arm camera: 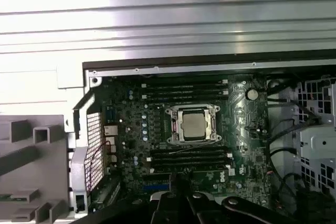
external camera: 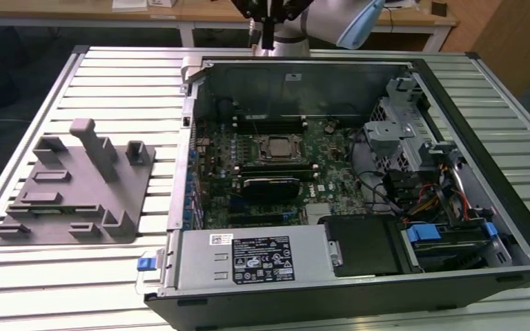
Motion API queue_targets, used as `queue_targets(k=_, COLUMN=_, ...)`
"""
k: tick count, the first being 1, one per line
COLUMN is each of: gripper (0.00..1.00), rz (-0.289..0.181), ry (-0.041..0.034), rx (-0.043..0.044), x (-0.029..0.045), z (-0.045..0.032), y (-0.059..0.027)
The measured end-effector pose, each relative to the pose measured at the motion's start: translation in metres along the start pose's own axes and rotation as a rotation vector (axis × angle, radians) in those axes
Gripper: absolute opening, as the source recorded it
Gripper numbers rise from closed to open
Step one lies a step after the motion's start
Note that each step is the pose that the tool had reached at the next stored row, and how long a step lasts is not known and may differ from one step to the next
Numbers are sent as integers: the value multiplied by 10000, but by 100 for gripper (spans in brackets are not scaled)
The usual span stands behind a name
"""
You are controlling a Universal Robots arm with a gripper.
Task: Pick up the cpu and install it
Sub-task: 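Close the cpu cover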
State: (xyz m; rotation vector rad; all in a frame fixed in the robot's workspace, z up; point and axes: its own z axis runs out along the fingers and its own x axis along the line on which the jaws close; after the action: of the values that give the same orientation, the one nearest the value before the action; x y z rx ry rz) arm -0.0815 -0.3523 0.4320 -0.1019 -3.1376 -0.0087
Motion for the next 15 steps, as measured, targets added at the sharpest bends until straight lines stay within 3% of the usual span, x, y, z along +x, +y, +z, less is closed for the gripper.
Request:
queue_targets(k=1, gripper=11, rz=3, ry=1, rx=2, x=0, z=-35, y=0)
queue_targets(k=8, gripper=11, rz=3, ry=-14, rx=-1, x=0, z=72, y=0)
queue_targets(k=15, gripper=11, rz=3, ry=-14, rx=-1, x=0, z=90, y=-1)
